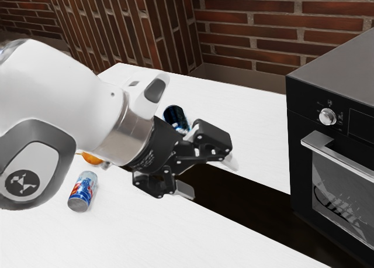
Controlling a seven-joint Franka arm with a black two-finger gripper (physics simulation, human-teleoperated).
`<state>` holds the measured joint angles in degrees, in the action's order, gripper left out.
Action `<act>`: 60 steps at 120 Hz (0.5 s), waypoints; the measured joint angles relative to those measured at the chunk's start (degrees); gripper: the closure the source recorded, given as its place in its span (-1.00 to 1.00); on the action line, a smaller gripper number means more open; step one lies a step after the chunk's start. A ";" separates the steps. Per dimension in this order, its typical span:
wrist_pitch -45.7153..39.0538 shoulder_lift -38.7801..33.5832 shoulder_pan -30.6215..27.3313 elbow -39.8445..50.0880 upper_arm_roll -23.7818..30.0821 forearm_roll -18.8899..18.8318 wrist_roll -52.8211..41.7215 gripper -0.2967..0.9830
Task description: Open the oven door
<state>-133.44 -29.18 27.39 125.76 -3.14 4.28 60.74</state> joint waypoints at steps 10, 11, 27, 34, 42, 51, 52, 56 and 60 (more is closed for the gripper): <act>-5.19 3.40 2.33 -0.63 -0.02 -1.17 5.42 -0.53; -5.70 3.91 2.47 -0.81 -0.02 -1.24 5.92 -0.53; -11.86 9.13 4.12 -4.31 -0.03 -1.96 13.04 -0.53; -13.62 9.65 4.68 -4.71 0.03 -1.88 15.70 -0.53; -15.11 9.66 3.66 -4.48 0.90 -1.71 18.46 -0.53; -16.29 10.57 2.57 -4.49 3.43 -1.40 21.25 -0.53; -16.40 10.76 3.18 -4.53 3.17 -1.37 21.53 -0.53; -16.80 11.49 5.01 -4.66 2.47 -1.27 22.65 -0.53; -17.14 11.98 5.97 -4.72 2.09 -1.21 23.70 -0.53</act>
<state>-150.58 -17.20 33.37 121.04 -1.04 3.06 84.44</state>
